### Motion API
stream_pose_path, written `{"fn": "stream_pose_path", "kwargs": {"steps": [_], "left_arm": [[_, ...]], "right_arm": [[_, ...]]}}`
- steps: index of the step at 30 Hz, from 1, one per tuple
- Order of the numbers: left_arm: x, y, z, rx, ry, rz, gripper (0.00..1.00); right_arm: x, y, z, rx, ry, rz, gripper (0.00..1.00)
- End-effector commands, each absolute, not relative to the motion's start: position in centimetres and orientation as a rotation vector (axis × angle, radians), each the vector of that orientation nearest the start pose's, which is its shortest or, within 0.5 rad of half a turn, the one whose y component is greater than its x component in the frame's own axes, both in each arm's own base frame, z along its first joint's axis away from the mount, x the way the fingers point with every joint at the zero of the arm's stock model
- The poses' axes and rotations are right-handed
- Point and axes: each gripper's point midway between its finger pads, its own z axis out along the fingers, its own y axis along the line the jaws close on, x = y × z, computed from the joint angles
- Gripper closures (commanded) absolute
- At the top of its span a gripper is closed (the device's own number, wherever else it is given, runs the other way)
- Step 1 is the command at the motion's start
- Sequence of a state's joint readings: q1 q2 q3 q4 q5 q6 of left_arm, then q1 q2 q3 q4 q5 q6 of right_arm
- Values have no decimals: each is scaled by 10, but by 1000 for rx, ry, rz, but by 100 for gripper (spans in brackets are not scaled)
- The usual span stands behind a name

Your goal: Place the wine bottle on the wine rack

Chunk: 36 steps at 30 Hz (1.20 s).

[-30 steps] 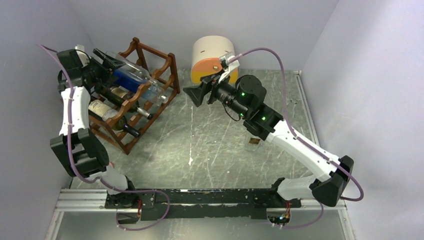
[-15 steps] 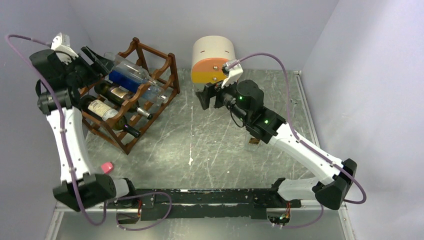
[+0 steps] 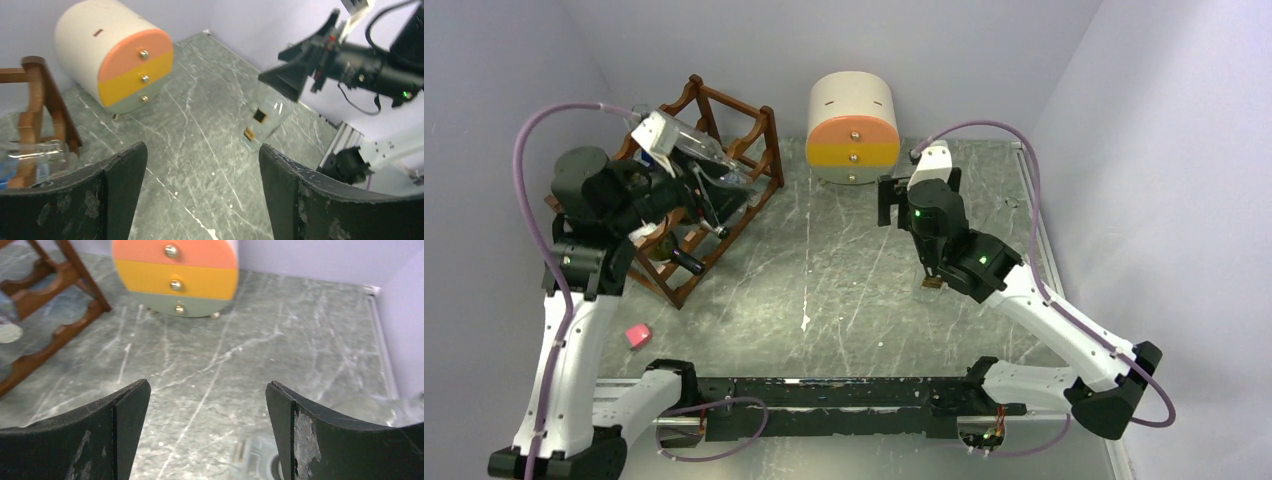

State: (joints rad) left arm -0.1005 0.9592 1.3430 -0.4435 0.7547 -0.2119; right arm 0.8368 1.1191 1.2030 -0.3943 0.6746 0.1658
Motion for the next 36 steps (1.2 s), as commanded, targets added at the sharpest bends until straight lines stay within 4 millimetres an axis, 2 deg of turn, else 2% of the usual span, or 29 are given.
{"fn": "stream_pose_path", "kwargs": {"steps": [1,4,8,14,18,25,36], "left_arm": [[227,-166,423,655,1492,-796,13],[214,-173,422,711,1445,-806,12],[209,-176,420,734,1432,-816,11],[211,-180,413,732,1447,-854,12],[210,-182,409,729,1447,-881,12],[211,-184,401,723,1471,-902,12],[214,-186,390,694,1483,-933,15]], "right_arm": [[292,137,320,-40,1830,-95,10],[289,122,317,25,1842,-157,10],[293,102,305,111,1872,-241,9],[303,86,280,177,1955,-130,11],[295,85,269,175,1987,-105,18],[284,84,254,175,2041,-94,38],[272,90,233,113,2131,-63,56]]}}
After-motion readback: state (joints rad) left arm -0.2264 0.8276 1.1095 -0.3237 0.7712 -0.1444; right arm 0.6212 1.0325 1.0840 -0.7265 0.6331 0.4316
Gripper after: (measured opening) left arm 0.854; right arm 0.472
